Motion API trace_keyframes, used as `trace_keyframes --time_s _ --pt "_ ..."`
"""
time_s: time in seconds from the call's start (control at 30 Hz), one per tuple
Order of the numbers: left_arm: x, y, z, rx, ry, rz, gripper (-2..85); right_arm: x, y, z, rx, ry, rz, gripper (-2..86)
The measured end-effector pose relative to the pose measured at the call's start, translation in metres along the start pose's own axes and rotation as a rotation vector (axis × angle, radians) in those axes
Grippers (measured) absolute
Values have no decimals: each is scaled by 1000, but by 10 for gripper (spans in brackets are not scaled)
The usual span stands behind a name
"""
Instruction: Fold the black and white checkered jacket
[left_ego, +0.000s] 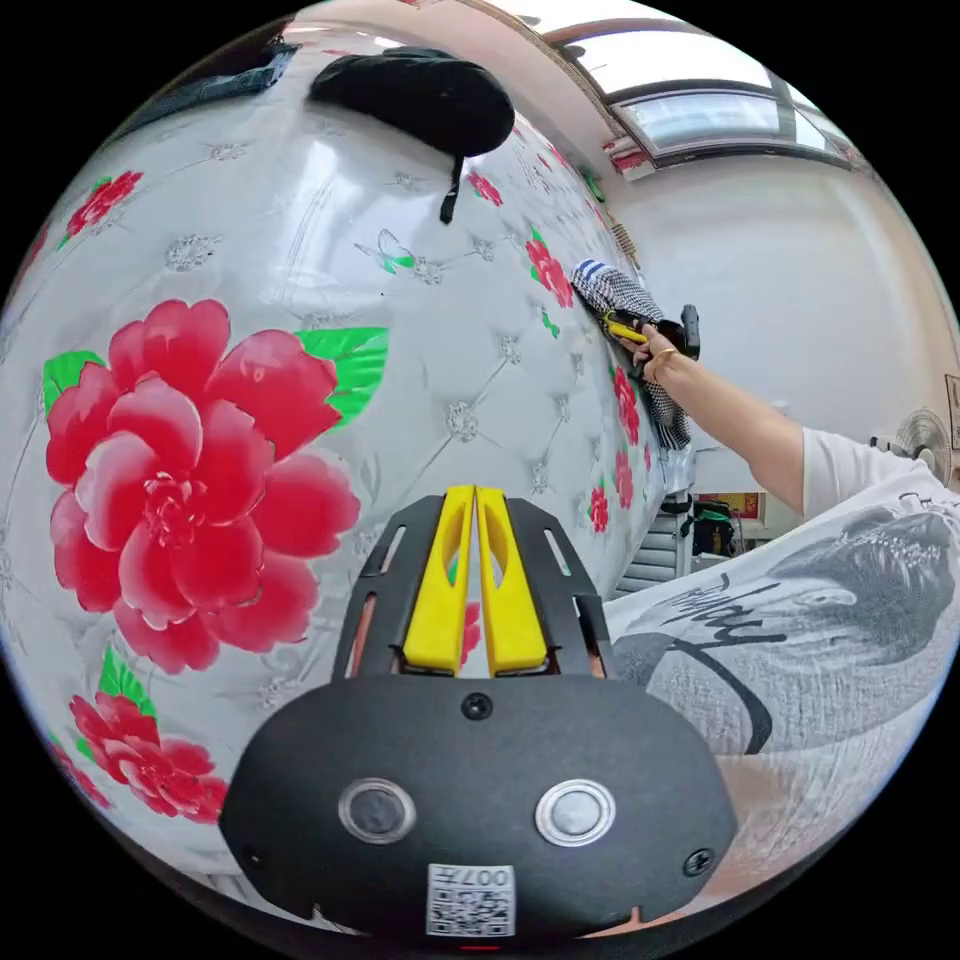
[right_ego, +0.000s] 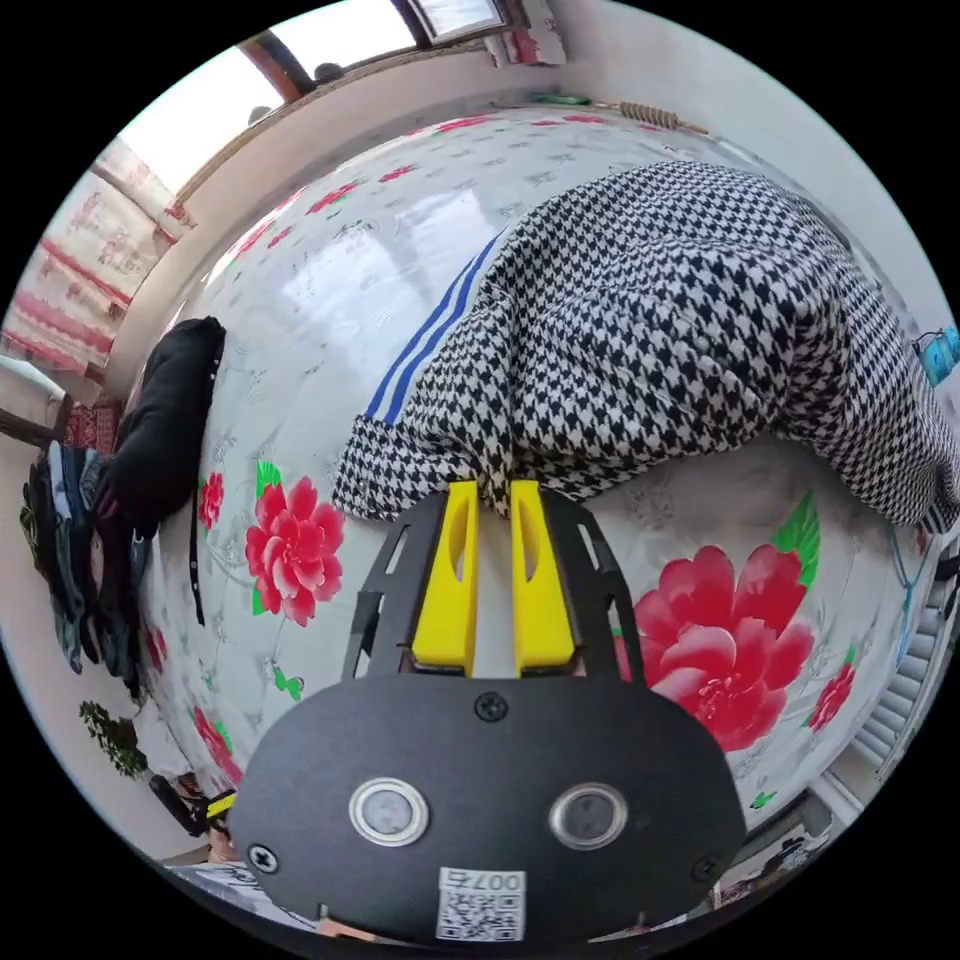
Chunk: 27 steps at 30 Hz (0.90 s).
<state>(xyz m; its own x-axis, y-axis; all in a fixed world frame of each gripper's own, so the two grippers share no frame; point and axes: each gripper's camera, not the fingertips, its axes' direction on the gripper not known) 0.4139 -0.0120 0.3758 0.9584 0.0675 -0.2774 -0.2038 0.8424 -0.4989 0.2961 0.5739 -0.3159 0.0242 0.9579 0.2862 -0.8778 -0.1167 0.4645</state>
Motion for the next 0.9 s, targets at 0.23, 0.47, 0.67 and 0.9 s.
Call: trace_keyframes --time_s 0.23,0.47,0.67,0.9 --pt "29 54 -52 108 -71 45 -10 -134 109 -34 -98 -262 -581 5" --pt "33 126 -84 240 -54 0 -10 -235 305 -38 -383 -645 -944 6" --pt "-7 201 -139 371 -278 -234 -9 -279 338 -41 -467 -717 -1219 22" --pt "20 250 -180 471 -387 -185 -1 -108 233 -64 -37 -410 -597 73"
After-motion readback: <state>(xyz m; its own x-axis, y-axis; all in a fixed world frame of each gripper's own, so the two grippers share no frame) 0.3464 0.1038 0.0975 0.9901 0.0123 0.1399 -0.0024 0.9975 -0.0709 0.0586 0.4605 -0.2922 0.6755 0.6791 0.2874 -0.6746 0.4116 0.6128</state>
